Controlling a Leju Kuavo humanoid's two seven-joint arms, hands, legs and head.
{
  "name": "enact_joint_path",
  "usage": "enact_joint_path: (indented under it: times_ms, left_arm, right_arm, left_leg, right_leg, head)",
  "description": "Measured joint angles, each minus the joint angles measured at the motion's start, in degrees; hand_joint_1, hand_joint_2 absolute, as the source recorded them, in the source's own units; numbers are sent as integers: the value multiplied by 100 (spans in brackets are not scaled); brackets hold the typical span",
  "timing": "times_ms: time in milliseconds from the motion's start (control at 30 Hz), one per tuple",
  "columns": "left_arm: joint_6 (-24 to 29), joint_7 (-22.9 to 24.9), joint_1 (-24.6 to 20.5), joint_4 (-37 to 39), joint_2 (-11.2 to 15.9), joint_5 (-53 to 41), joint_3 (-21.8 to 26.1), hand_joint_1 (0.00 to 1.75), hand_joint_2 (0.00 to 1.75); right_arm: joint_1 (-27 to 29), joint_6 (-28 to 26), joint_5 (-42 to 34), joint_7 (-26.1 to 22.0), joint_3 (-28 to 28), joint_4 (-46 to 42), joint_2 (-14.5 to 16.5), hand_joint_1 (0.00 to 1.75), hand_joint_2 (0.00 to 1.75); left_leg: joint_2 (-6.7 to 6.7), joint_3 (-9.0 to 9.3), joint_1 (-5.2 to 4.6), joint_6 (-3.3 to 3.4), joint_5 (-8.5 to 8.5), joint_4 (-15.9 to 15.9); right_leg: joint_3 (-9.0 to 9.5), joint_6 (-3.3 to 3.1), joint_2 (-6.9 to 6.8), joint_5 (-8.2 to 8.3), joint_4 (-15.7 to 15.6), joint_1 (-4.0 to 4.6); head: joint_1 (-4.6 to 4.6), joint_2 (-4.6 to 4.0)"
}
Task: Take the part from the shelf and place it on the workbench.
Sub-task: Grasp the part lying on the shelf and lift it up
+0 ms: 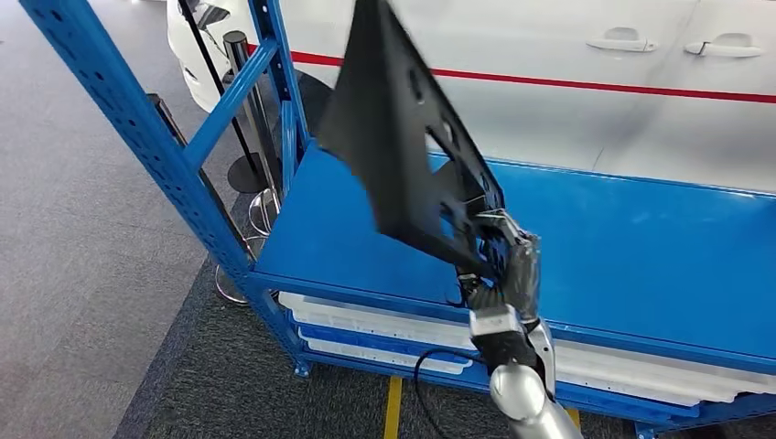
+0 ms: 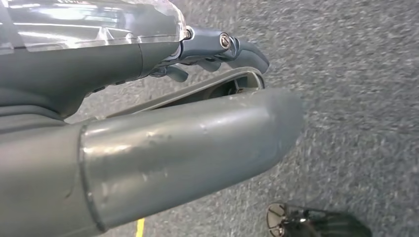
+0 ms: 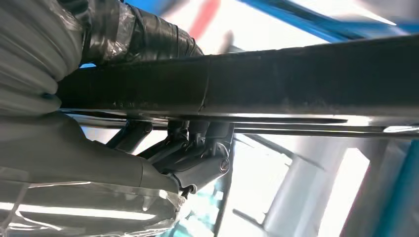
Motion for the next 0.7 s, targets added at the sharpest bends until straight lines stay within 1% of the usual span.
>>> enact_joint_path:
  times_ms: [33,67,100,133,167,200,233,267,300,333,367,433,467,500,533,567,600,633,667,700]
  left_arm:
    - [4,12,8,2,-7,4,25,0,0]
    - [8,23,10,3,-12,10,47,0,0]
    - [11,33,11,4,-17,17,67,0,0]
    - [13,40,13,5,-23,26,83,0,44]
    - [11,42,14,5,-30,31,98,0,87]
    - [6,38,13,5,-38,36,116,0,131]
    - [1,33,12,5,-44,39,135,0,175]
    - [-4,28,6,6,-50,42,153,0,175]
    - [-10,21,3,7,-57,60,170,0,175]
    - [-23,10,1,7,-68,94,190,0,175]
    - [-43,-7,0,8,-79,136,213,0,175]
    - [-90,-51,-1,8,-111,218,282,0,175]
    - [-103,-59,-2,8,-127,235,313,0,175]
    - [-109,-48,-4,8,-142,242,340,0,175]
    - [-108,-21,-4,8,-157,242,356,0,175]
    - [-103,17,-4,8,-166,242,371,0,175]
    - [-96,61,-4,8,-177,241,389,0,175]
    - [-84,96,-4,8,-189,241,409,0,175]
    - [-71,125,-4,8,-207,243,433,0,175]
    - [-58,143,-5,8,-226,244,456,0,175]
  right_arm:
    - [86,-38,-181,-104,112,-296,1,175,175]
    - [171,-66,-335,-199,206,-557,-2,175,175]
    - [252,-79,-447,-264,295,-783,-5,175,175]
    - [322,-81,-535,-308,379,-977,-9,175,175]
    - [376,-78,-611,-340,453,-1130,-13,175,175]
    - [424,-69,-698,-372,518,-1262,-17,175,175]
    - [464,-50,-801,-405,572,-1378,-22,175,175]
    - [503,-21,-929,-437,610,-1475,-28,175,175]
    - [545,24,-1084,-455,639,-1561,-33,175,175]
    - [595,75,-1232,-455,657,-1620,-38,175,175]
    - [657,125,-1357,-452,667,-1657,-41,175,175]
    - [796,206,-1515,-461,673,-1683,-47,175,175]
    - [856,233,-1549,-475,673,-1687,-53,175,175]
    - [906,268,-1574,-486,673,-1692,-62,175,175]
    - [954,314,-1585,-486,673,-1695,-73,175,175]
    - [1018,381,-1593,-482,673,-1694,-84,175,175]
    - [1107,483,-1609,-484,673,-1682,-92,175,175]
    - [1222,618,-1645,-503,671,-1656,-99,175,175]
    - [1354,803,-1717,-550,662,-1610,-103,175,175]
    - [1489,1014,-1810,-619,646,-1550,-104,175,175]
  left_leg:
    - [1,-151,8,-14,-196,336]
    - [1,-338,9,-28,-400,739]
    - [2,-511,11,-42,-542,1104]
    - [2,-613,14,-52,-582,1316]
    - [3,-608,18,-54,-501,1298]
    - [4,-482,23,-50,-315,1037]
    - [5,-285,28,-40,-101,624]
    - [5,-93,20,-27,48,230]
    - [3,48,11,-3,140,-59]
    - [0,112,0,21,159,-199]
    - [-4,120,-14,46,142,-221]
    - [-6,122,-4,118,175,-254]
    - [-2,128,6,159,193,-277]
    - [5,133,17,195,211,-300]
    - [12,134,23,218,222,-311]
    - [15,129,21,231,224,-313]
    - [15,124,20,237,224,-311]
    - [9,124,18,241,221,-309]
    - [3,128,18,242,220,-304]
    - [-5,134,18,240,219,-297]
  right_leg:
    - [4,-27,-9,0,-7,2]
    - [0,-46,-12,-5,-5,7]
    - [-3,-53,-11,-11,0,11]
    - [-4,-57,-7,-17,7,14]
    - [-3,-54,2,-24,17,15]
    - [3,-45,14,-37,33,15]
    - [8,-28,25,-56,58,14]
    - [7,-1,32,-80,89,25]
    - [1,29,38,-99,116,34]
    - [-5,59,41,-110,133,44]
    - [-9,89,42,-111,136,54]
    - [-7,150,46,-118,142,42]
    - [-32,181,49,-176,206,34]
    - [-109,212,54,-298,378,25]
    - [-239,237,59,-471,662,12]
    - [-416,258,61,-663,1034,7]
    - [-594,274,62,-810,1402,0]
    - [-712,283,62,-858,1639,-5]
    - [-735,284,62,-797,1672,-7]
    - [-646,277,62,-636,1473,-8]
  head:
    - [1,0]
    - [0,0]
    - [0,0]
    - [0,0]
    - [-1,0]
    - [0,0]
    - [0,0]
    - [-1,0]
    - [0,0]
    - [0,1]
    - [0,1]
    - [1,1]
    - [2,0]
    - [2,0]
    - [2,0]
    - [3,0]
    - [2,0]
    - [3,0]
    - [3,0]
    - [3,0]
